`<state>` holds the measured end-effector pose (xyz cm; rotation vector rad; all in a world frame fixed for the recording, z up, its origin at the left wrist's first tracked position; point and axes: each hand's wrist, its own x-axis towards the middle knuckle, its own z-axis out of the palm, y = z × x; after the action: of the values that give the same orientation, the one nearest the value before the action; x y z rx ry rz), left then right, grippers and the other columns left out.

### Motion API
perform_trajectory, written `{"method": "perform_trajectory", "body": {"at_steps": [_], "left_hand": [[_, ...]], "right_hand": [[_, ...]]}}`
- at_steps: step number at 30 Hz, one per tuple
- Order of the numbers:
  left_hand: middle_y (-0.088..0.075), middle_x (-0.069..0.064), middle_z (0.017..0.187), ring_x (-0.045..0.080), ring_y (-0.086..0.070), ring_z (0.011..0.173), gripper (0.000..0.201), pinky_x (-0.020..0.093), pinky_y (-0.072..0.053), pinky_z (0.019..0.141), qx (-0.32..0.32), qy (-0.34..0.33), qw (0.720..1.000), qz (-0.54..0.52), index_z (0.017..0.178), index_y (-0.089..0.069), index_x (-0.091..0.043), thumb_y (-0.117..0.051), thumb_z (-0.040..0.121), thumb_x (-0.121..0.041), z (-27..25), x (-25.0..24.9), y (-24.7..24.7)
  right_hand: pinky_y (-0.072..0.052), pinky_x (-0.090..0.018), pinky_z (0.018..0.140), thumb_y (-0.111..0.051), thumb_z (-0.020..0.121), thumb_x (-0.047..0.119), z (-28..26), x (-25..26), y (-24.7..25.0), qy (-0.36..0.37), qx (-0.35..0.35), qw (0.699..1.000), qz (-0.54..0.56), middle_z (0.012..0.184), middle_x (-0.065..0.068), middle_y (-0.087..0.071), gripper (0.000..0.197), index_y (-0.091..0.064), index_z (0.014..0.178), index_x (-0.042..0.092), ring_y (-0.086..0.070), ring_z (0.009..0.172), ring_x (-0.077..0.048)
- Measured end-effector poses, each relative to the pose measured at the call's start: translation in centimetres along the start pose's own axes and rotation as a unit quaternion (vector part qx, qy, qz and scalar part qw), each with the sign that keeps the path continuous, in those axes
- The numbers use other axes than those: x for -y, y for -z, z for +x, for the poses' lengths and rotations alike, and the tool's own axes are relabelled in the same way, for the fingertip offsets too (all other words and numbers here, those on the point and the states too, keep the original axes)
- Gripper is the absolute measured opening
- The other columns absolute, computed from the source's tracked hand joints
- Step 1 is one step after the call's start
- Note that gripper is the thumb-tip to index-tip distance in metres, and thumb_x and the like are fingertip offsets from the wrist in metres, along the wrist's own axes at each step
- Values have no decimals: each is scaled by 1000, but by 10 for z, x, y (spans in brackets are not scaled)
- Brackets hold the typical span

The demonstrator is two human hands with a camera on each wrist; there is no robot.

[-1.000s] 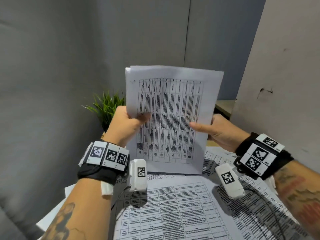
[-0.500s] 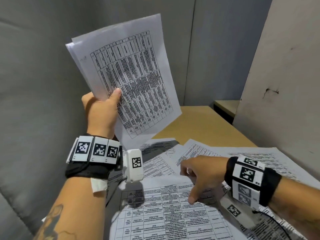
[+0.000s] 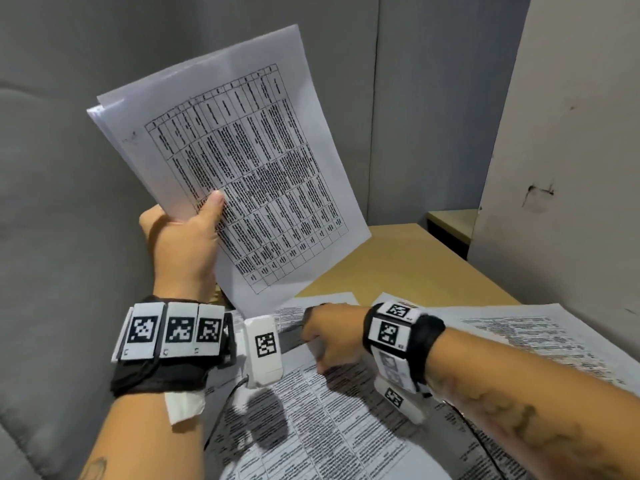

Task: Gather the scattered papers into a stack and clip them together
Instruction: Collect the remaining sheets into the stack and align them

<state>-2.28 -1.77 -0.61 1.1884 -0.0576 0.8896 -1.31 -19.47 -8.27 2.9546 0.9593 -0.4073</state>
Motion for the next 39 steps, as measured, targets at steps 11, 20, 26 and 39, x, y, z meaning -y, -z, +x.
{"method": "perform_trajectory", "body": {"at_steps": [11, 20, 26, 39], "left_hand": [[-46, 13, 108, 24, -58, 110, 50, 14, -39, 74, 12, 39, 999, 36, 92, -32, -16, -78, 80, -31, 9, 14, 5], [-36, -5, 82, 1, -45, 77, 48, 8, -45, 66, -4, 0, 999, 43, 78, -25, -25, -71, 88, -18, 5, 2, 7], [-35, -6, 82, 2, -45, 77, 47, 8, -45, 66, -12, -4, 999, 46, 81, -26, -24, -72, 87, -23, 9, 2, 11], [-42, -5, 89, -4, -49, 84, 39, 1, -41, 59, 11, 2, 1000, 21, 88, -33, -18, -71, 87, -18, 13, 11, 12]], "right_hand": [[-45, -30, 97, -77, 84, 32, 30, 6, 18, -22, 61, 998, 4, 134, -6, -59, 63, -53, 138, 9, -55, 122, -26], [-50, -35, 65, -74, 81, 15, -56, -27, 24, 54, -162, 985, -3, 83, 2, -62, 23, -56, 69, 20, -57, 77, -16], [-45, -12, 60, -82, 78, 11, -133, -62, 39, 59, -297, 950, 71, 74, 13, -60, 20, -65, 70, 19, -61, 72, -7], [-47, -20, 68, -82, 78, 12, -192, -109, 24, -84, -322, 913, 237, 77, 7, -69, 23, -67, 75, 30, -64, 74, -3]]}}
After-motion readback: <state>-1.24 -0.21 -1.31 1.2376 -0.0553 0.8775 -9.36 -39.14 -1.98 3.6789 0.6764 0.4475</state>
